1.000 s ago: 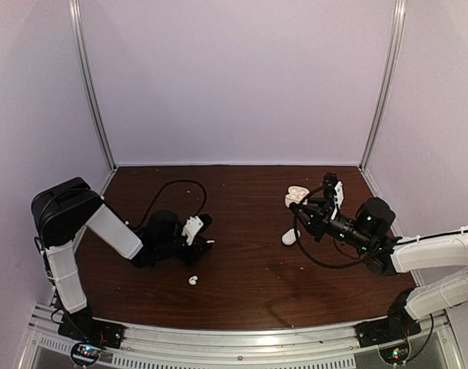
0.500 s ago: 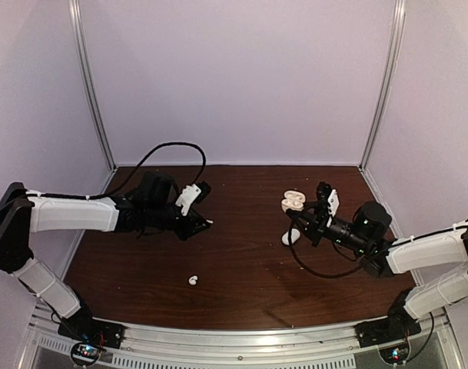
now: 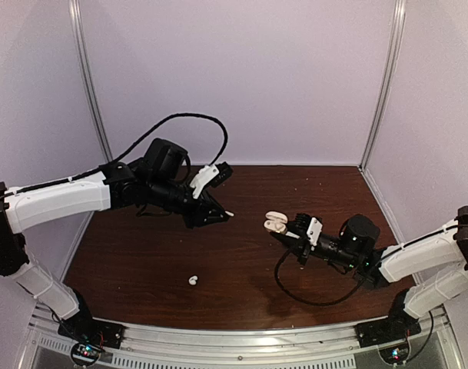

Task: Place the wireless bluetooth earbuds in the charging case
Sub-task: Insert the left earbud into the left side groove of the charging case.

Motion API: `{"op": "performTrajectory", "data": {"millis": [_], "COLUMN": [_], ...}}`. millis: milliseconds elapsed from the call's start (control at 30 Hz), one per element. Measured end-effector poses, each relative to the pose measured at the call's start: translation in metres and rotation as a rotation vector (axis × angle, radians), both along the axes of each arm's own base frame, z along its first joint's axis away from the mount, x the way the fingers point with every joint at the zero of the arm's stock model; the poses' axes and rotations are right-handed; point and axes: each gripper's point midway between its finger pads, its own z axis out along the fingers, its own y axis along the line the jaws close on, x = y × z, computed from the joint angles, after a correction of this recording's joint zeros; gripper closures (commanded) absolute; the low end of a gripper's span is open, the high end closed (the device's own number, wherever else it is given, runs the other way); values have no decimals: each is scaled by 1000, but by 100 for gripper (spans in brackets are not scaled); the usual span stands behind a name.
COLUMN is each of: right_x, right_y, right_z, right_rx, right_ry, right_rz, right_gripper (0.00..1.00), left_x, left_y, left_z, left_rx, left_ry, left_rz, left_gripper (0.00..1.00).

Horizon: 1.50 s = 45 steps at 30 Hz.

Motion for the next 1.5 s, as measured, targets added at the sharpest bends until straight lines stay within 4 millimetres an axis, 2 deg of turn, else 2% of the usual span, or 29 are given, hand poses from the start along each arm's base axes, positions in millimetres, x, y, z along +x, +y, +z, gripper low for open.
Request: {"op": "performTrajectory", "data": {"millis": [200, 467, 933, 1233, 1500], "right_x": [-2, 5, 4, -1, 0], "right_y": [5, 14, 27, 33, 33], "right_z": [-5, -12, -14, -20, -24], "right_rx": [-47, -100, -131, -146, -155], "right_ry": [-52, -66, -76, -70, -64], "right_rz": [-33, -94, -122, -114, -114], "right_gripper": [100, 100, 100, 100, 100], "left_x": [-19, -26, -25, -21, -18], "left_y": [-19, -35, -46, -50, -54], "left_z": [15, 12, -8, -4, -13], "left_rx": [6, 29, 77, 71, 88], "left_ry": [-1, 13, 41, 32, 45], "left_rz": [-68, -101, -109, -104, -104], "left_gripper": [86, 86, 86, 86, 88]}}
